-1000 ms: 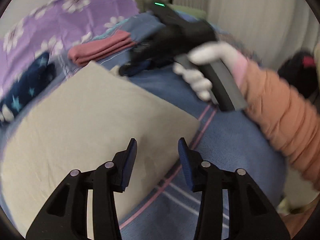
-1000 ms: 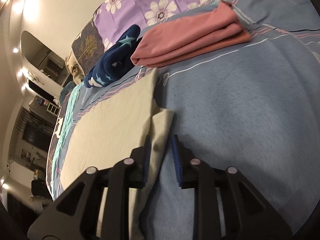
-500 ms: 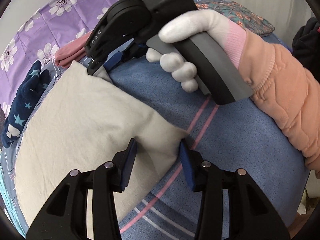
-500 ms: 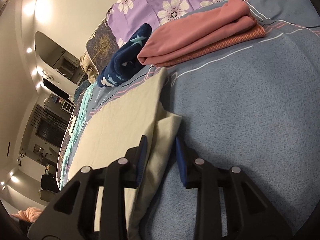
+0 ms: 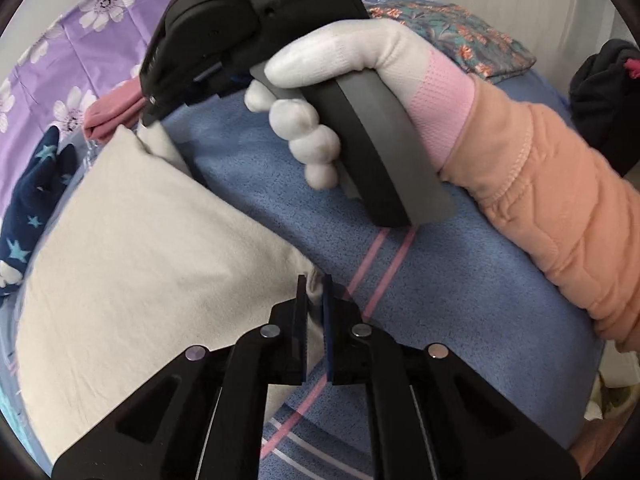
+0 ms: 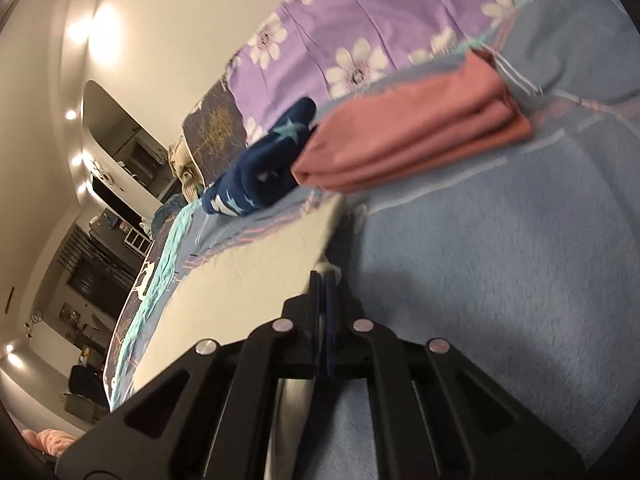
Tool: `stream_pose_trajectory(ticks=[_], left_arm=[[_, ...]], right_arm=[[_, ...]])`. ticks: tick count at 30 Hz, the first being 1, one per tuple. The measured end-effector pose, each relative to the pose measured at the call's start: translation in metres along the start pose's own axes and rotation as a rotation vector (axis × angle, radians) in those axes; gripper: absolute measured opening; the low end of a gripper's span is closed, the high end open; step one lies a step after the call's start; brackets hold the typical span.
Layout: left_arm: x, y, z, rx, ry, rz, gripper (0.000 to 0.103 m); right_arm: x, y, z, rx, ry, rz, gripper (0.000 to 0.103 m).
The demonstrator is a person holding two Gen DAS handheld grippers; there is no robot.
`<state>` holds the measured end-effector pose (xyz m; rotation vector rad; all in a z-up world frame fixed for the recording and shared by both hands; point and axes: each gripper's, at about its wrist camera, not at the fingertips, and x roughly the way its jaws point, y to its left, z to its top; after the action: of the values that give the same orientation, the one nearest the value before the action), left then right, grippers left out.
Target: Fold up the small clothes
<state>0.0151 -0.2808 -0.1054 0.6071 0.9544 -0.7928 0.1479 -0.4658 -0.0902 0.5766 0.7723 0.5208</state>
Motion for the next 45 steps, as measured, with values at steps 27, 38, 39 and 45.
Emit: stream_pose_trajectory(ticks=[27,38,39,45], left_arm=[[-0.008,0.026,-0.022,-0.102,-0.028,-0.108,0.017],[-0.062,0.036,-0.063,-0.159,-0.171,-0.088,0.045],[-0.074,0.046,-0.079,-0.196,-0.199,-0.063,0.048],[-0.114,0.117,-0.182,-0.558,-0.248,0.061,0.053]], right_arm=[[0.011,-0.031,-0.007,0.095,0.042,-0.016,0.002],[-0.035,0.023,-0.031,-0.023,-0.007,-0.242,0.007],[-0.042,0.040,-0.038,-0.071,-0.001,-0.228,0.007],[-0.031,0.082,-0.092,-0.231,0.165,-0.333,0.030]])
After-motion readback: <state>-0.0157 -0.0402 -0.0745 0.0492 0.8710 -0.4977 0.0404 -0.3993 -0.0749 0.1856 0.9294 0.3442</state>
